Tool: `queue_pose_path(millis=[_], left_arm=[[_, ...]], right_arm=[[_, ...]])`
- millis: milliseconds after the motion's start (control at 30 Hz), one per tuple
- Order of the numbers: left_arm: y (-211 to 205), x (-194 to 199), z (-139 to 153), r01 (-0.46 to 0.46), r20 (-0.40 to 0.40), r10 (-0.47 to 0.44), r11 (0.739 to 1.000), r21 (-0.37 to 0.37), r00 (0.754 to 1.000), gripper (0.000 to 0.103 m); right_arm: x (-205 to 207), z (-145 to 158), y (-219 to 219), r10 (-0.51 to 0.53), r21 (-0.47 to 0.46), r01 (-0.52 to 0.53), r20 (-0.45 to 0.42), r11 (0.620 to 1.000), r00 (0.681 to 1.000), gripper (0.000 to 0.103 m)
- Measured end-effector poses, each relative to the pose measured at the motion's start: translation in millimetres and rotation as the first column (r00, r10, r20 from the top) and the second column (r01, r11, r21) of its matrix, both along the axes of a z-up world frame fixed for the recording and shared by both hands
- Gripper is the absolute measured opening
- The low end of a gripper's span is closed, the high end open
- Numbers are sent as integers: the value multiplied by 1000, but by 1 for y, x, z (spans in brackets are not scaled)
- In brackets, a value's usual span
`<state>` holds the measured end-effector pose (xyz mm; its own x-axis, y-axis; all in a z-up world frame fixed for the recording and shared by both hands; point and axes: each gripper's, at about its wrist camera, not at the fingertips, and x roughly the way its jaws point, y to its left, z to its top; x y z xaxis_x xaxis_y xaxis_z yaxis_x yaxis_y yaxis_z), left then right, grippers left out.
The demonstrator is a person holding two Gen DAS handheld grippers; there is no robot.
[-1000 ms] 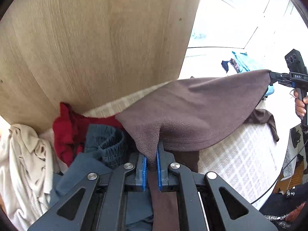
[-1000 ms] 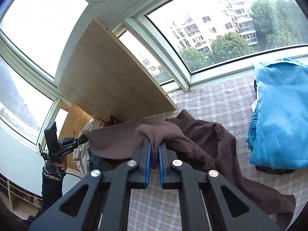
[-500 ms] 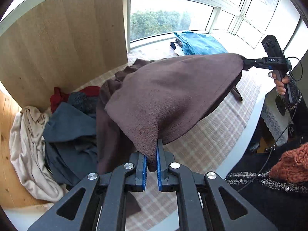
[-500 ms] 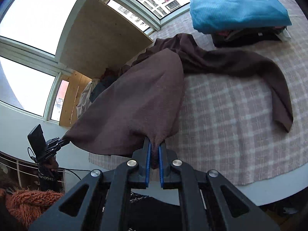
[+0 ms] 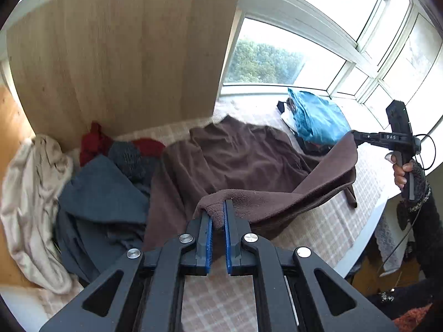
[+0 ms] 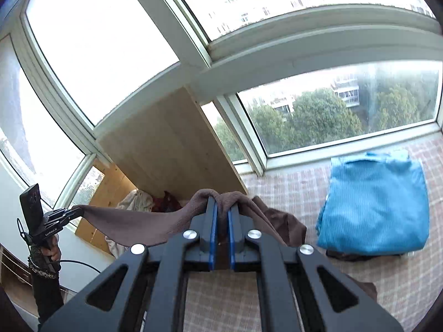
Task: Fold clothes
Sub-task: 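Lift the jacket high with both grippers to shake it out, then lay the jacket flat on the cloth and open both grippers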
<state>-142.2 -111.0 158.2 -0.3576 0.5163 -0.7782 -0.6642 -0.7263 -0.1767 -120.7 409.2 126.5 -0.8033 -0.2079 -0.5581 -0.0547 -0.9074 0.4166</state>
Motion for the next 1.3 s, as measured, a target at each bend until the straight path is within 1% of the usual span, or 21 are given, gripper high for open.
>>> queue_pose_path(millis=[67, 100, 167, 233, 333, 400, 467, 567, 633, 700, 767, 833, 933, 967, 1033, 1067, 1133, 1200, 1233, 1267, 1300], left_arm=[[1, 1, 44, -9, -92, 10, 1000, 7, 996, 6], [1, 2, 65, -14, -138, 15, 1000, 10, 990, 6], [2, 3, 109, -22, -228, 26, 1000, 18, 973, 6], [3, 4, 153, -30, -317, 37, 999, 27, 948, 6], [3, 9, 207, -38, -430, 48, 999, 32, 902, 6], [1, 32, 173, -28, -409, 17, 999, -20, 912, 6], [3, 54, 119, -7, -345, -22, 997, -80, 938, 6], [9, 85, 20, 28, -195, -58, 988, -150, 979, 6], [15, 109, -58, 70, -61, -83, 980, -187, 995, 6], [19, 125, -138, 112, 108, -92, 975, -194, 990, 6], [24, 139, -207, 135, 250, -79, 968, -212, 965, 6], [28, 150, -257, 145, 347, -60, 964, -225, 936, 6], [29, 157, -284, 143, 395, -39, 961, -238, 918, 6], [28, 159, -291, 140, 407, -31, 960, -241, 913, 7], [25, 158, -292, 127, 415, -14, 961, -246, 910, 9], [23, 159, -289, 126, 409, -12, 959, -254, 912, 11], [17, 165, -282, 127, 402, -8, 954, -270, 916, 16], [9, 171, -271, 126, 393, -6, 951, -281, 920, 16], [5, 173, -263, 119, 383, 0, 951, -285, 924, 16], [1, 173, -255, 104, 365, 10, 951, -290, 931, 16], [1, 171, -245, 91, 344, 16, 952, -292, 939, 16]], right_arm=[[25, 81, -11, 5, 84, 6, -126, 996, 992, 7], [43, 102, -17, 20, 118, -1, -158, 993, 987, 7], [75, 121, -23, 40, 174, -8, -181, 985, 983, 7], [104, 111, -25, 60, 193, -26, -171, 981, 984, 7], [134, 53, -32, 99, 196, -85, -64, 977, 993, 7], [151, -10, -38, 120, 184, -127, 49, 975, 992, 7], [168, -95, -37, 115, 107, -136, 187, 985, 976, 7], [194, -220, -33, 106, -8, -112, 383, 994, 917, 7], [212, -302, -28, 93, -76, -64, 503, 995, 859, 7], [229, -359, -25, 82, -99, -30, 577, 995, 812, 7], [238, -388, -31, 71, -67, -37, 619, 997, 783, 7], [238, -394, -37, 60, -11, -68, 628, 998, 776, 7], [233, -396, -37, 57, 19, -90, 646, 996, 761, 7], [231, -398, -38, 62, 28, -108, 660, 994, 749, 8], [229, -398, -40, 61, 60, -146, 707, 988, 705, 21], [231, -395, -39, 60, 64, -154, 724, 986, 687, 23], [236, -377, -34, 73, 53, -157, 713, 986, 697, 23], [235, -354, -24, 69, 49, -136, 663, 990, 745, 23], [229, -346, -20, 64, 59, -131, 634, 990, 771, 26], [222, -339, -17, 59, 70, -127, 605, 989, 794, 34], [211, -339, -16, 54, 87, -131, 595, 988, 802, 37]])
